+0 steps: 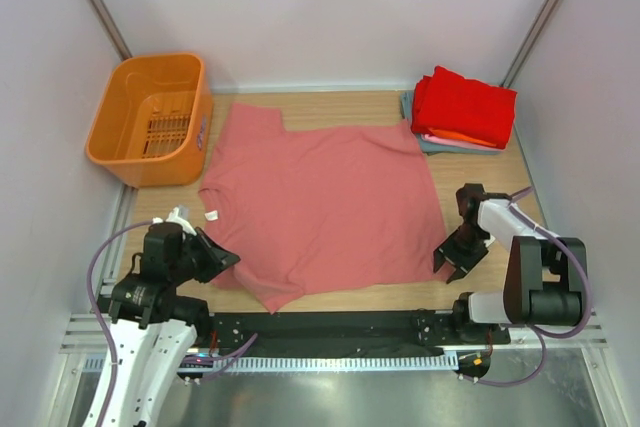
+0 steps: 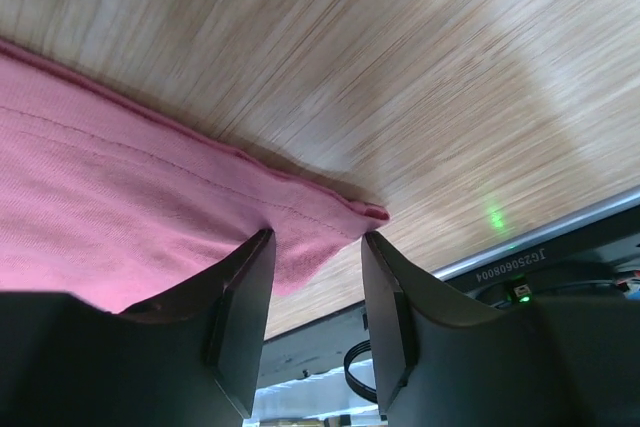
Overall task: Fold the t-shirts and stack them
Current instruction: Fold the tshirt
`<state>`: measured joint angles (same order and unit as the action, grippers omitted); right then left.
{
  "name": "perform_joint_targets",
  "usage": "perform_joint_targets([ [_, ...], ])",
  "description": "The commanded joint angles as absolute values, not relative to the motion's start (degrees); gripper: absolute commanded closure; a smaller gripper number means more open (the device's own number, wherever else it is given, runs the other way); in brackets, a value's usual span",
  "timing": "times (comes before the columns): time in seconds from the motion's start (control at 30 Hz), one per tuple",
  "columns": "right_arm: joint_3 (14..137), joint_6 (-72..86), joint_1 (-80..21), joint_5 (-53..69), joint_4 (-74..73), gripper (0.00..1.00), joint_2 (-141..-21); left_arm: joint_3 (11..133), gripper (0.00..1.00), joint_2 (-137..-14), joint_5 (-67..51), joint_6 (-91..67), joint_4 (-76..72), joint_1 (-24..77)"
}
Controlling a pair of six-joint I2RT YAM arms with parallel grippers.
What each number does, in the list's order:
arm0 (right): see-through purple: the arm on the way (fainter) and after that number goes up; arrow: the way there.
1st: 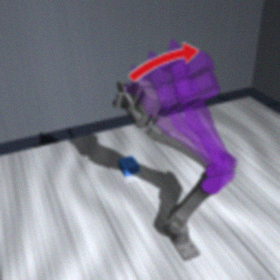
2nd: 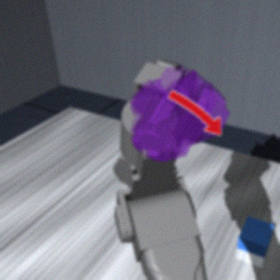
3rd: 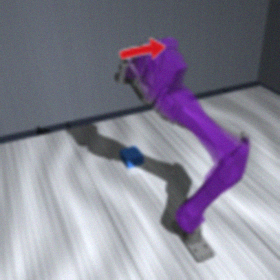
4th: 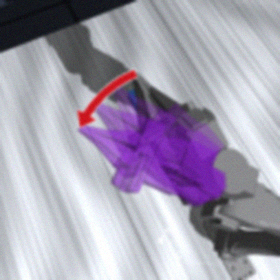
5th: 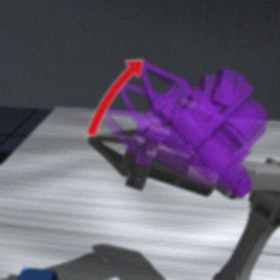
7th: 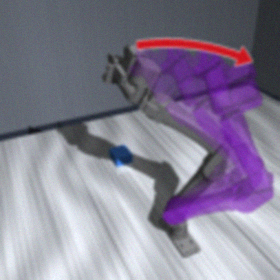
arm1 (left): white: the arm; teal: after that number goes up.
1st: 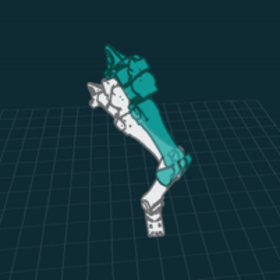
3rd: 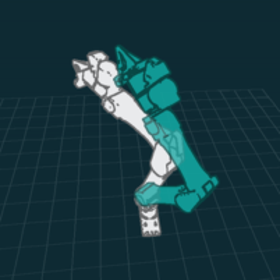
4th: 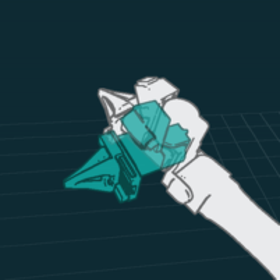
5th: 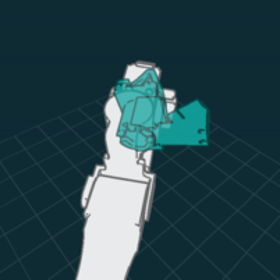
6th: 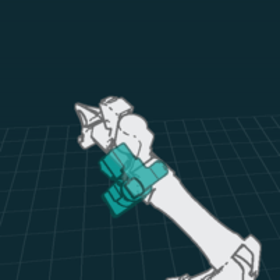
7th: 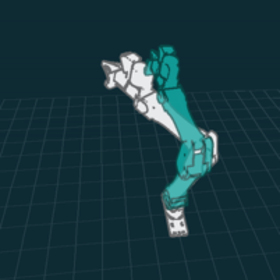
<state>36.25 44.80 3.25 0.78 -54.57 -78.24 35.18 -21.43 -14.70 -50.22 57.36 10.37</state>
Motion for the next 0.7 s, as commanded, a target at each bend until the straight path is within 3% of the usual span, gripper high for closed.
perform_joint_targets([
  [0.0, 32.8, 45.8, 2.7, 1.3, -48.3, 0.53, -78.4, 35.6, 1.0, -22.4, -17.0, -48.3, 54.7, 8.9],
  [0.2, 31.9, 45.2, 2.7, 0.3, -46.3, 0.63, -75.7, 35.6, 1.0, -22.9, -17.1, -48.2, 55.0, 8.0],
  [0.4, 31.5, 44.8, 2.7, 0.9, -47.4, 0.98, -68.0, 37.7, 1.0, -23.5, -14.2, -46.8, 57.6, 8.0],
  [0.67, 33.5, 44.0, 2.7, 1.6, -50.9, 0.99, -57.1, 47.0, 1.0, -26.4, -9.3, -43.6, 66.9, 8.0],
])
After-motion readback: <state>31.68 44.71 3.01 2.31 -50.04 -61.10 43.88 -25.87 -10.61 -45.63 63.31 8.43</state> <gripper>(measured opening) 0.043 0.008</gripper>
